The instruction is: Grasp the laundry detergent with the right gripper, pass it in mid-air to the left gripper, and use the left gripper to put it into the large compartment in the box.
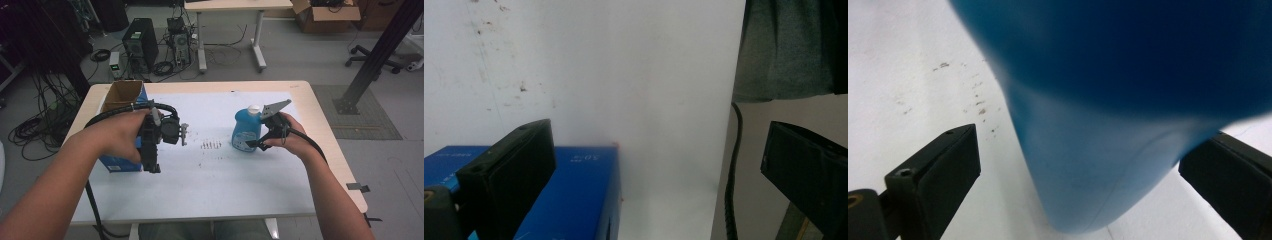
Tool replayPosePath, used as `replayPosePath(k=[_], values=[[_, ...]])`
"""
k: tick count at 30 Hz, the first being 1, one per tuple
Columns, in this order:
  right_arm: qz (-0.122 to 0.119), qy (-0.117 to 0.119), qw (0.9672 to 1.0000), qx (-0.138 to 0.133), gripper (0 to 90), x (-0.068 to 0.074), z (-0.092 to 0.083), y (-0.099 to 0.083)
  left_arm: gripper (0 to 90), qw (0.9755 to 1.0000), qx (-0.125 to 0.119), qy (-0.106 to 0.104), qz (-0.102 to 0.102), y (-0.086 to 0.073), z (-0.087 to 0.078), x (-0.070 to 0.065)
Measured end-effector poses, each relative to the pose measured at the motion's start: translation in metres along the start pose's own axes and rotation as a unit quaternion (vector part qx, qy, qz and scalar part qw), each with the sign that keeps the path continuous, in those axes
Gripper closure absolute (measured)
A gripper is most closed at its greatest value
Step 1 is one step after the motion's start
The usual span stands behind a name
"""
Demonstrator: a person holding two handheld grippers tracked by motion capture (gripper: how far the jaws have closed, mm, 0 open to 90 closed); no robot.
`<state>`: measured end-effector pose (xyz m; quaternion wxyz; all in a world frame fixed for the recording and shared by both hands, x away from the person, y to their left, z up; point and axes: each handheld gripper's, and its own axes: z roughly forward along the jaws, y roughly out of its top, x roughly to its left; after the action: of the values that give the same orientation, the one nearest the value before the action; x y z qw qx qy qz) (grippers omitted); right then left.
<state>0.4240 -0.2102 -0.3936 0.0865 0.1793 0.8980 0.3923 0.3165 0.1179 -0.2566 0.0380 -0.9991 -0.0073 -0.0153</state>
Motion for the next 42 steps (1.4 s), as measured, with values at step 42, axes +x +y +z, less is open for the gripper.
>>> replayPosePath(k=[42], values=[[0.022, -0.037, 0.9963, -0.075, 14.3, 0.002, 0.006, -0.010, 2.0, 1.0000, 0.006, 0.001, 0.002, 0.006, 0.001, 0.001]])
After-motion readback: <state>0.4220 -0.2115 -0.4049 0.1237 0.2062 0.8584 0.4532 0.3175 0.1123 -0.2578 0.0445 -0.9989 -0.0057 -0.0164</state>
